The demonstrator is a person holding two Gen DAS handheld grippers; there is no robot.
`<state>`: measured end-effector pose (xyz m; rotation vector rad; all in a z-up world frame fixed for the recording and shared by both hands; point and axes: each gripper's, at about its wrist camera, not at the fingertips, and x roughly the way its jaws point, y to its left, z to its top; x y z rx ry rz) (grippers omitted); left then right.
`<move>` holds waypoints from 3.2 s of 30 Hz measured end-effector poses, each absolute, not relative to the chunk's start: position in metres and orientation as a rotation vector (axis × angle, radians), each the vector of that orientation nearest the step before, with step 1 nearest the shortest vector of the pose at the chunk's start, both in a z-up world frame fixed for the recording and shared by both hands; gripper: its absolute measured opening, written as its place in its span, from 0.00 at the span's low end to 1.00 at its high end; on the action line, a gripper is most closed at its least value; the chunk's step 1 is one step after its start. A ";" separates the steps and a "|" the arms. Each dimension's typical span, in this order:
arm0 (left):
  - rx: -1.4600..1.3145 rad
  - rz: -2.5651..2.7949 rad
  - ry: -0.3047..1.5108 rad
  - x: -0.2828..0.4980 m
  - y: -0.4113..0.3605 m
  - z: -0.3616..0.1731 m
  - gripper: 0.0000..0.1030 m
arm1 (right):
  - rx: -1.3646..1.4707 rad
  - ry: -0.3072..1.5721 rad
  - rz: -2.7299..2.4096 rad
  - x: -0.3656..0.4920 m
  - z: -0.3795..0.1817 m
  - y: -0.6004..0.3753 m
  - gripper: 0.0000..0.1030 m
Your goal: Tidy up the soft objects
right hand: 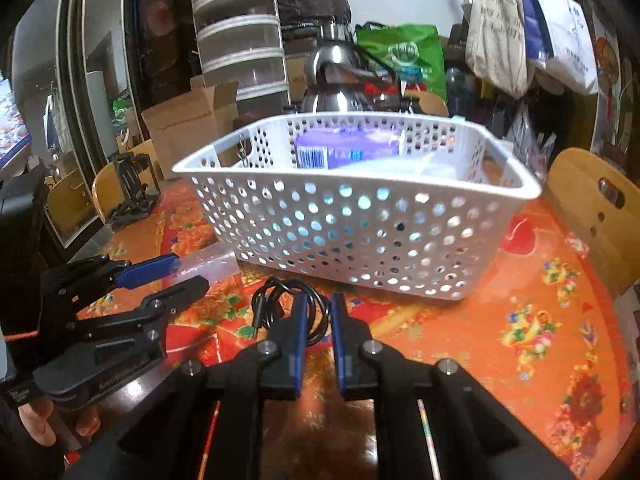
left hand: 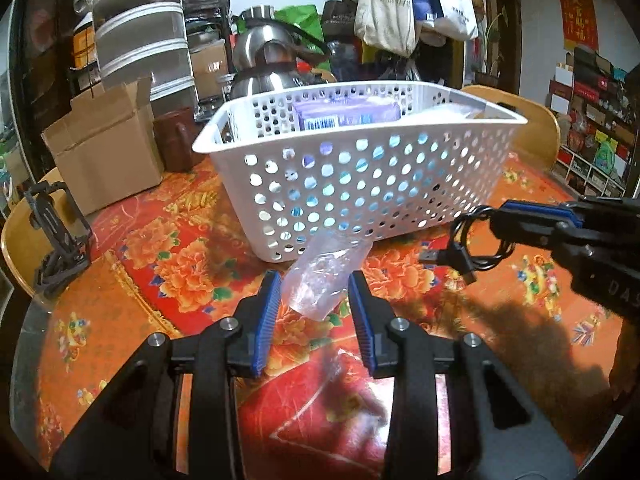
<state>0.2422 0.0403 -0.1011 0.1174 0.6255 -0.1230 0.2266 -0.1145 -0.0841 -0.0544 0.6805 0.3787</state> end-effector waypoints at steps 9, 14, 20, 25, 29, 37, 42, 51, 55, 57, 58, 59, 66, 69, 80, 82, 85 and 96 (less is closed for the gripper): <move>0.101 -0.121 0.523 0.204 0.043 -0.041 0.32 | -0.074 0.586 0.378 0.199 -0.043 -0.134 0.09; 0.091 -0.120 0.485 0.199 0.046 0.001 0.32 | -0.074 0.535 0.372 0.191 -0.014 -0.144 0.09; 0.074 -0.107 0.457 0.219 0.046 0.053 0.32 | -0.086 0.476 0.343 0.196 0.032 -0.157 0.09; 0.045 -0.097 0.495 0.259 0.045 0.076 0.32 | -0.124 0.457 0.289 0.217 0.060 -0.160 0.09; 0.024 -0.085 0.539 0.301 0.044 0.081 0.32 | -0.133 0.493 0.254 0.252 0.070 -0.163 0.09; 0.008 -0.052 0.656 0.373 0.038 0.057 0.32 | -0.137 0.584 0.192 0.326 0.052 -0.157 0.09; -0.009 -0.049 0.701 0.398 0.040 0.035 0.32 | -0.121 0.632 0.170 0.358 0.035 -0.158 0.10; -0.019 -0.042 0.728 0.409 0.042 0.013 0.40 | -0.123 0.652 0.198 0.380 0.012 -0.157 0.09; -0.011 -0.034 0.700 0.402 0.045 0.008 0.97 | -0.102 0.690 0.226 0.383 0.006 -0.157 0.13; -0.005 -0.047 0.682 0.394 0.046 0.010 0.99 | -0.095 0.691 0.224 0.378 0.007 -0.161 0.30; -0.011 -0.057 0.687 0.391 0.047 0.011 0.99 | -0.091 0.683 0.223 0.374 0.009 -0.163 0.53; -0.017 -0.066 0.689 0.387 0.048 0.011 0.99 | -0.087 0.673 0.219 0.369 0.012 -0.165 0.63; -0.019 -0.076 0.713 0.359 0.052 0.015 1.00 | -0.086 0.641 0.238 0.327 0.022 -0.174 0.90; -0.005 -0.054 0.704 0.345 0.050 0.020 1.00 | -0.099 0.653 0.252 0.315 0.020 -0.172 0.90; -0.035 -0.037 0.608 0.266 0.054 0.047 1.00 | -0.078 0.655 0.246 0.270 0.021 -0.167 0.95; -0.030 -0.032 0.594 0.249 0.053 0.054 1.00 | -0.101 0.662 0.258 0.259 0.022 -0.164 0.95; 0.010 -0.012 0.583 0.224 0.048 0.061 1.00 | -0.096 0.647 0.272 0.238 0.025 -0.163 0.95; 0.009 -0.032 0.480 0.109 0.037 0.075 1.00 | -0.083 0.588 0.282 0.146 0.032 -0.168 0.95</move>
